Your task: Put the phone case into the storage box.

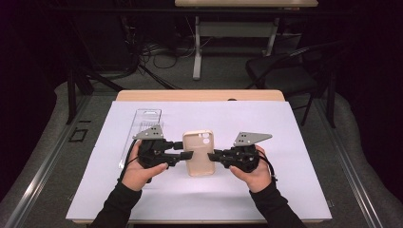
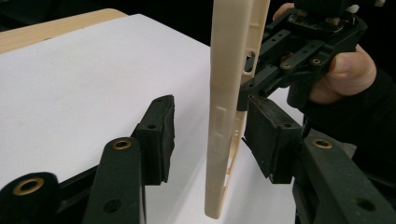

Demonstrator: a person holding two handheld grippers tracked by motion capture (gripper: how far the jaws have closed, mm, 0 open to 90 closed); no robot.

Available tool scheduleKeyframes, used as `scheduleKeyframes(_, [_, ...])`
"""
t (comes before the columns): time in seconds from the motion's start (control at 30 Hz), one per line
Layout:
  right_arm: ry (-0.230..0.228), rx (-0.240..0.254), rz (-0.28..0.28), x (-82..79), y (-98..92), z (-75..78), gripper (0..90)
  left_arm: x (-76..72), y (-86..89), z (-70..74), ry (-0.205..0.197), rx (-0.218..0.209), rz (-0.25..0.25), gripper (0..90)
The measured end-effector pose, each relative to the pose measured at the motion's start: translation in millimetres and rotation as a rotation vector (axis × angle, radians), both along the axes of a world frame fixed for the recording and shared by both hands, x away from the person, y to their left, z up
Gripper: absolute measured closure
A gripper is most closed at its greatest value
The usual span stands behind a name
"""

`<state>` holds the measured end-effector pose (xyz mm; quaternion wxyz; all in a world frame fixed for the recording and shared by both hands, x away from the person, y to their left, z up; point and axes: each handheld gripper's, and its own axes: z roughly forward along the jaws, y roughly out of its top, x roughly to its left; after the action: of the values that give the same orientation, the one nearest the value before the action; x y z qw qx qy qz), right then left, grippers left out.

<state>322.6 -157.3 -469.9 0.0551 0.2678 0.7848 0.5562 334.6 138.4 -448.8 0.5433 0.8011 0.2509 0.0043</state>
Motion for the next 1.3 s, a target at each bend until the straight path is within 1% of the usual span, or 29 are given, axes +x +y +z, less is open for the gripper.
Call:
scheduleKeyframes(0.17, [0.001,-0.002,-0.02,1.2,-2.5,-0.5,81.5,0.7,0.0,-0.9,-0.013,0.02,0.026,48.1])
scheduleKeyframes(0.3, [-0.001,-0.006,-0.032,1.7,-3.8,-0.6,81.5,1.3,0.3,-1.1,-0.019,0.026,0.036,47.0])
scheduleKeyframes(0.47, [0.0,-0.007,-0.04,2.1,-5.4,-0.4,81.4,1.1,1.4,0.1,-0.041,0.03,0.047,48.2])
scheduleKeyframes(0.6, [-0.001,-0.007,-0.049,2.6,-6.8,-0.1,81.4,0.8,1.8,0.7,-0.042,0.031,0.059,48.4])
scheduleKeyframes(0.77, [-0.004,-0.006,-0.058,3.3,-8.0,-0.1,81.4,0.1,1.3,0.8,-0.038,0.042,0.053,49.3])
scheduleKeyframes(0.87, [-0.006,-0.008,-0.06,3.6,-8.7,-0.1,81.4,-1.5,-0.5,1.1,-0.059,0.061,0.063,49.2])
scheduleKeyframes(0.9, [-0.004,-0.008,-0.06,3.6,-8.9,-0.2,81.4,-2.0,-0.8,1.5,-0.076,0.075,0.072,49.0])
scheduleKeyframes(0.93, [-0.004,-0.008,-0.061,3.6,-9.0,-0.1,81.4,-2.6,-1.1,1.9,-0.085,0.082,0.08,48.7])
scheduleKeyframes(1.0, [-0.006,-0.009,-0.063,3.6,-9.1,0.0,81.4,-3.0,-0.6,2.7,-0.094,0.086,0.09,48.5])
scheduleKeyframes(1.1, [-0.006,-0.009,-0.071,3.3,-9.5,0.2,81.4,-3.2,0.7,3.7,-0.099,0.077,0.095,47.5])
scheduleKeyframes(1.17, [-0.007,-0.01,-0.073,3.4,-9.7,0.1,81.4,-3.8,1.0,4.5,-0.104,0.09,0.105,46.9])
scheduleKeyframes(1.27, [-0.008,-0.014,-0.074,3.7,-9.7,-0.3,81.4,-3.6,1.7,5.1,-0.099,0.095,0.108,42.6])
scheduleKeyframes(1.3, [-0.009,-0.014,-0.076,3.8,-9.7,-0.4,81.4,-3.6,1.3,5.3,-0.112,0.107,0.112,40.7])
